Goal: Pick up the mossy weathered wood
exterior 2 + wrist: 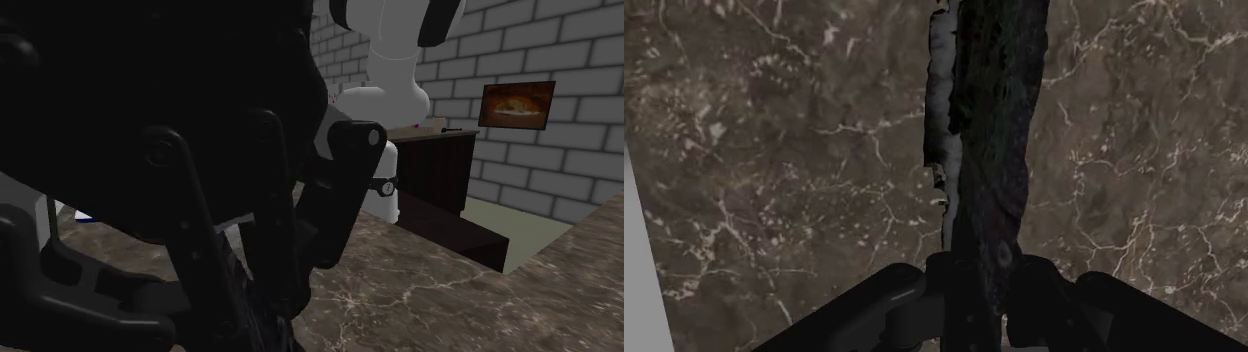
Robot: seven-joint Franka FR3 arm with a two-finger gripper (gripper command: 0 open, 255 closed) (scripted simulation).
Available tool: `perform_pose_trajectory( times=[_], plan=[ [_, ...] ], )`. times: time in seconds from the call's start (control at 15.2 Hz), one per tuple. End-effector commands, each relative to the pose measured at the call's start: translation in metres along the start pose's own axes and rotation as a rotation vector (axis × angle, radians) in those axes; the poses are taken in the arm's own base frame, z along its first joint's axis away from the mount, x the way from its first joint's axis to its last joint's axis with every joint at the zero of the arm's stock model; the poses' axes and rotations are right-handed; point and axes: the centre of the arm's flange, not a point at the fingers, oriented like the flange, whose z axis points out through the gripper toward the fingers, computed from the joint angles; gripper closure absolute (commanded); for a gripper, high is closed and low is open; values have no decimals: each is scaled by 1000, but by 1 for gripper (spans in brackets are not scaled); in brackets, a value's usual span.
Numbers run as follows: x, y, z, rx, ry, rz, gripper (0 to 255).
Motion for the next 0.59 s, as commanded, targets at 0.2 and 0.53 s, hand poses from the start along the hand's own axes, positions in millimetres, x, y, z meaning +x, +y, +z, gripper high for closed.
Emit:
perform_pose_trajectory(
  times=[0.2, 0.53],
  plan=[
    [-2, -4, -27, 0, 0, 0, 255],
    [-2, -7, -43, 0, 0, 0, 255]
  ],
)
